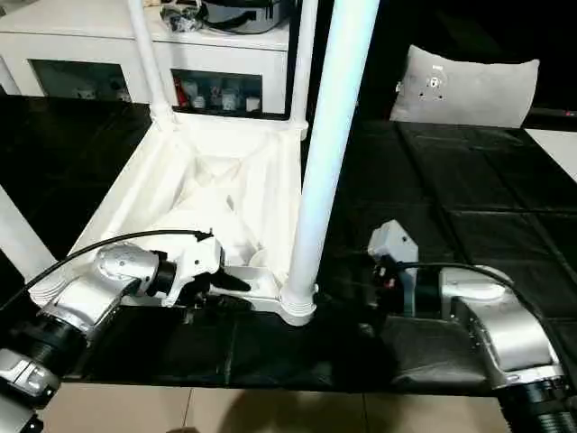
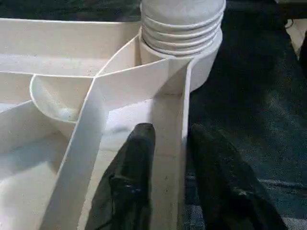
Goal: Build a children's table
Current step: Rotate leg to tighten
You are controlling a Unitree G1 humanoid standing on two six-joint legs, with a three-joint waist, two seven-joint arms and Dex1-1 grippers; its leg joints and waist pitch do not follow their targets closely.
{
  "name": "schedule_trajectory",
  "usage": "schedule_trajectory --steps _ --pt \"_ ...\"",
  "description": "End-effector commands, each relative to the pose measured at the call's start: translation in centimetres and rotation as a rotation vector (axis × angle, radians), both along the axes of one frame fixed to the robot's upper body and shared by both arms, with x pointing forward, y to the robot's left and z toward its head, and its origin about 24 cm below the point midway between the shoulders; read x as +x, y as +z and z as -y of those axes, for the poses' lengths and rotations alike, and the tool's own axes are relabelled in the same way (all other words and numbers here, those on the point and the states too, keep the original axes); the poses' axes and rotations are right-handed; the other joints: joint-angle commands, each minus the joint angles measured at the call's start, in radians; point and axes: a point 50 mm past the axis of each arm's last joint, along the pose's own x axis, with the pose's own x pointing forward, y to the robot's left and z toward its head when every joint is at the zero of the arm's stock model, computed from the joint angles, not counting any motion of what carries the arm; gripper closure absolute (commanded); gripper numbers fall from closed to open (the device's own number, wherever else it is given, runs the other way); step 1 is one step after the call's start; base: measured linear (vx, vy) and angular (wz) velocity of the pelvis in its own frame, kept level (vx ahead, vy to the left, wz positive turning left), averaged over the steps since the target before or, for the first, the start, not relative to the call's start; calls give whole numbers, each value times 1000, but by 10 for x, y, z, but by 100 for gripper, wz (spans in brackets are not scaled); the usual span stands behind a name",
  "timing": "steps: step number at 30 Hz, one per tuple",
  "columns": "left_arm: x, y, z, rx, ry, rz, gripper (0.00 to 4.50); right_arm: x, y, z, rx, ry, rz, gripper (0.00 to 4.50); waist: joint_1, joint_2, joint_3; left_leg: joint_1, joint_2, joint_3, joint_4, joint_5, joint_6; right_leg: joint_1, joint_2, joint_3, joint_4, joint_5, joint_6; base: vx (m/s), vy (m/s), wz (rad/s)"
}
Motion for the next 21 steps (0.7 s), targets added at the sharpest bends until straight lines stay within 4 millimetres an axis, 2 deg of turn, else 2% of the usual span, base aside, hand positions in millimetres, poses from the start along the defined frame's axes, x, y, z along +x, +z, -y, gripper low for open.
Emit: schedule_trajectory --steps 1,2,5,8,9,14,15,16,17,18,19,21 --pt "-2 -11 -2 75 -12 -29 352 3 3 -5 0 20 22 0 -2 -2 -46 11 57 -32 -65 -294 34 31 -107 50 -128 -603 63 0 0 0" --pt "-2 -11 -2 75 -12 -29 352 3 3 -5 0 20 22 0 -2 -2 -46 11 57 -32 -65 -294 34 31 -107 50 -128 -603 63 0 0 0" --pt "-2 -13 -1 115 -43 -18 391 6 2 -10 2 30 22 0 -4 -1 -46 12 56 -33 -65 -294 33 30 -105 47 -131 -613 71 0 0 0" --pt "-1 -12 0 118 -56 -14 401 7 2 -12 8 40 16 0 -3 0 -46 12 58 -33 -65 -300 32 31 -108 47 -131 -615 72 0 0 0" --pt "-1 -12 0 118 -56 -14 424 7 2 -12 8 40 16 18 -3 1 -46 14 59 -33 -64 -305 31 29 -109 47 -132 -618 71 0 0 0" --pt "0 -7 3 81 -77 -7 447 10 -3 -16 6 74 -7 46 -4 0 -45 15 58 -33 -63 -313 29 28 -110 44 -135 -631 74 0 0 0" --pt "-1 -7 5 72 -90 -11 449 12 -6 -18 1 79 -11 55 -6 -2 -45 11 59 -34 -64 -310 30 30 -110 44 -134 -629 72 0 0 0" --pt "-2 -6 5 66 -100 -14 450 14 -8 -18 -4 82 -15 63 -6 1 -45 11 61 -35 -65 -310 29 30 -111 45 -133 -625 69 0 0 0" --pt "-2 -6 6 64 -102 -15 450 14 -9 -18 -6 82 -16 76 -5 0 -47 14 62 -34 -65 -309 28 28 -114 47 -129 -617 61 0 0 0" --pt "-2 -6 6 64 -102 -15 450 14 -9 -18 -6 82 -16 76 -5 0 -47 11 64 -36 -68 -307 29 30 -114 49 -127 -608 55 0 0 0" --pt "-2 -6 6 64 -102 -15 450 14 -9 -18 -6 82 -16 90 -1 1 -48 13 69 -36 -71 -303 31 29 -114 55 -124 -583 45 0 0 0" --pt "-4 -6 7 53 -120 -19 450 21 -11 -20 -14 81 -21 108 0 0 -51 6 71 -37 -75 -280 35 34 -117 63 -112 -544 26 0 0 0"
